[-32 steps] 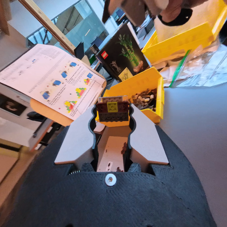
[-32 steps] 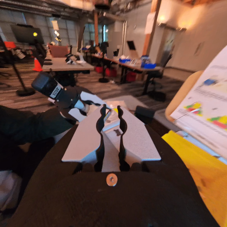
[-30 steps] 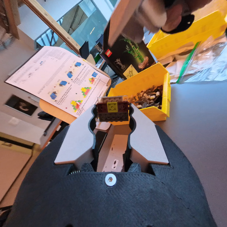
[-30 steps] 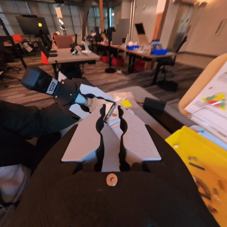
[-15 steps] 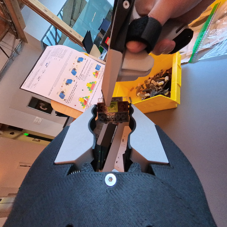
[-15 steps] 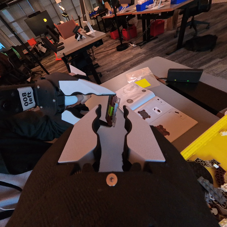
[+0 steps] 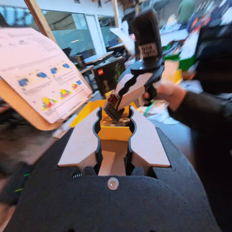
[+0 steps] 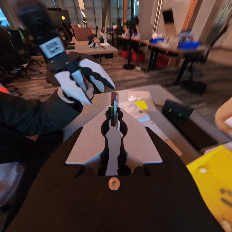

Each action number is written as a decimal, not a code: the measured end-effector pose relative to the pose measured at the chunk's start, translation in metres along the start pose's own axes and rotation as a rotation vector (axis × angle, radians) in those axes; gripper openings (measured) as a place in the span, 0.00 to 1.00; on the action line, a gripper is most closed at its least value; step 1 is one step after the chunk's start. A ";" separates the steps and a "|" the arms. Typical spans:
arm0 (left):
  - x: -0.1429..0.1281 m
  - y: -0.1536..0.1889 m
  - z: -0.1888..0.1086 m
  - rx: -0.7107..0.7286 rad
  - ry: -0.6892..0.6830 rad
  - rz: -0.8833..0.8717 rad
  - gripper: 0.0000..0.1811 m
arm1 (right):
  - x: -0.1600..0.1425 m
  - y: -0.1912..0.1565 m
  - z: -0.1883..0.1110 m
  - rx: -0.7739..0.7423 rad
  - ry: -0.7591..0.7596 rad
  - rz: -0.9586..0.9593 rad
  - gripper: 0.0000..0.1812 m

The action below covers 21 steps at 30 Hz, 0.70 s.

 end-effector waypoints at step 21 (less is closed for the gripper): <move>0.003 -0.001 -0.001 -0.760 0.117 -0.722 0.29 | 0.027 -0.056 -0.014 -0.197 0.316 -1.080 0.04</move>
Point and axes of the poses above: each gripper's, where its closed fingertips meet, z out along the fingers, x out of its top, y = z × x across the jaws, the point moved 7 cm from there along -z, back along the fingers, and after that the axes turned 10 degrees about -z, right-handed, at the moved point
